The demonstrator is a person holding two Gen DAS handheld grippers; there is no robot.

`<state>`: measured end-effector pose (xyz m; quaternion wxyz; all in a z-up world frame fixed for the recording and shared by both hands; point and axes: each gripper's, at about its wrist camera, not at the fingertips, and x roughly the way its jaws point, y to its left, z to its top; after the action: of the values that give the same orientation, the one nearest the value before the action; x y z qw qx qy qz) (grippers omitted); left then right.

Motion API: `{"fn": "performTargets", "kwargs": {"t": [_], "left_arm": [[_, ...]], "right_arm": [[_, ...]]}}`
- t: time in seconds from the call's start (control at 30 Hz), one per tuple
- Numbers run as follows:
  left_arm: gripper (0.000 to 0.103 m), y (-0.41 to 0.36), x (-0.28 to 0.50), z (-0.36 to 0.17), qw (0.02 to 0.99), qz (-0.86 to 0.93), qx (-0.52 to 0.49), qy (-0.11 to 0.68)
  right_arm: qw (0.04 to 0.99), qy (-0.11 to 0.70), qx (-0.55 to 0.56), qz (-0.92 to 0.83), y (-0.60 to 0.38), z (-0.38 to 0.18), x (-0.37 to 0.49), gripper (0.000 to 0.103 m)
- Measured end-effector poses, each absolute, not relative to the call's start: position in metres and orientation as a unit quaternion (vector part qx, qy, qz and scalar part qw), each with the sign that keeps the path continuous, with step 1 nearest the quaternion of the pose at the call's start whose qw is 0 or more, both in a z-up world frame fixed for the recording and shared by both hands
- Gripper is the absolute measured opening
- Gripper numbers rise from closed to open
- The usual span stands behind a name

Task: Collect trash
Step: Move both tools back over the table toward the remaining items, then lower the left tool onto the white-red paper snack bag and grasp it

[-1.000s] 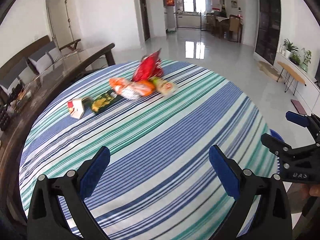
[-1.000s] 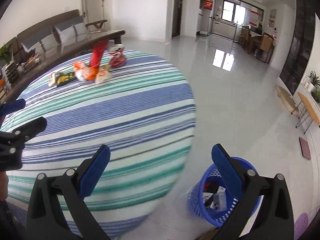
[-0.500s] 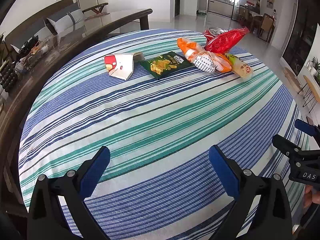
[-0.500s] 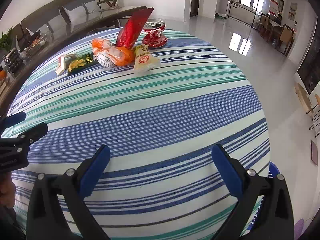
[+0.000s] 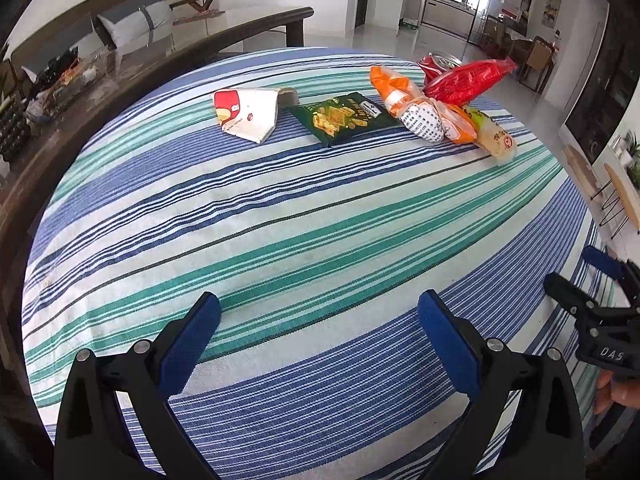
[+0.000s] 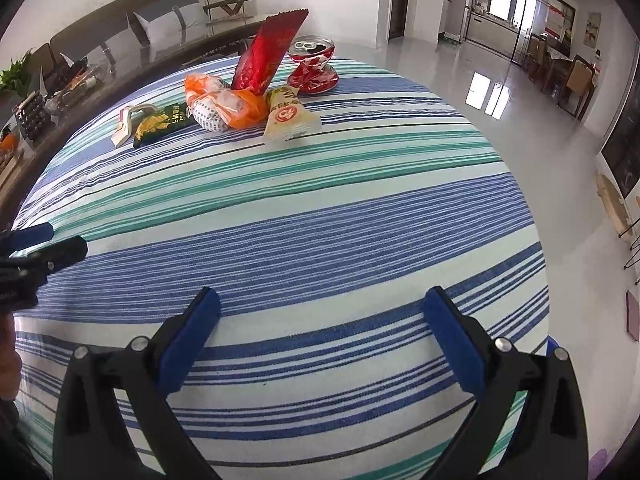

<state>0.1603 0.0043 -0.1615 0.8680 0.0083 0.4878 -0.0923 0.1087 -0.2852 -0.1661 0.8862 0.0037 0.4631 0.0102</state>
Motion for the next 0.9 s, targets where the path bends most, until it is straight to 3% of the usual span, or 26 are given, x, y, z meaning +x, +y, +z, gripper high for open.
{"fn": "performTargets", "kwargs": {"t": [0.13,0.33,0.67,0.9], "left_arm": [[0.098,0.015,0.177,-0.142,0.861,-0.109,-0.039,0.495],[0.098,0.009,0.218,-0.109,0.884,-0.072,-0.003,0.461],[0.098,0.011,0.311,-0.145,0.885,0.019,0.009,0.465],[0.098,0.038,0.305,-0.156,0.878,0.042,-0.008,0.476]], "right_arm": [[0.887,0.461,0.003,0.011,-0.285,-0.166,0.108,0.098],[0.887,0.461,0.004,0.011,-0.285,-0.166,0.107,0.098],[0.887,0.461,0.004,0.011,-0.285,-0.166,0.107,0.098],[0.887,0.461,0.004,0.011,-0.285,-0.166,0.107,0.098]]}}
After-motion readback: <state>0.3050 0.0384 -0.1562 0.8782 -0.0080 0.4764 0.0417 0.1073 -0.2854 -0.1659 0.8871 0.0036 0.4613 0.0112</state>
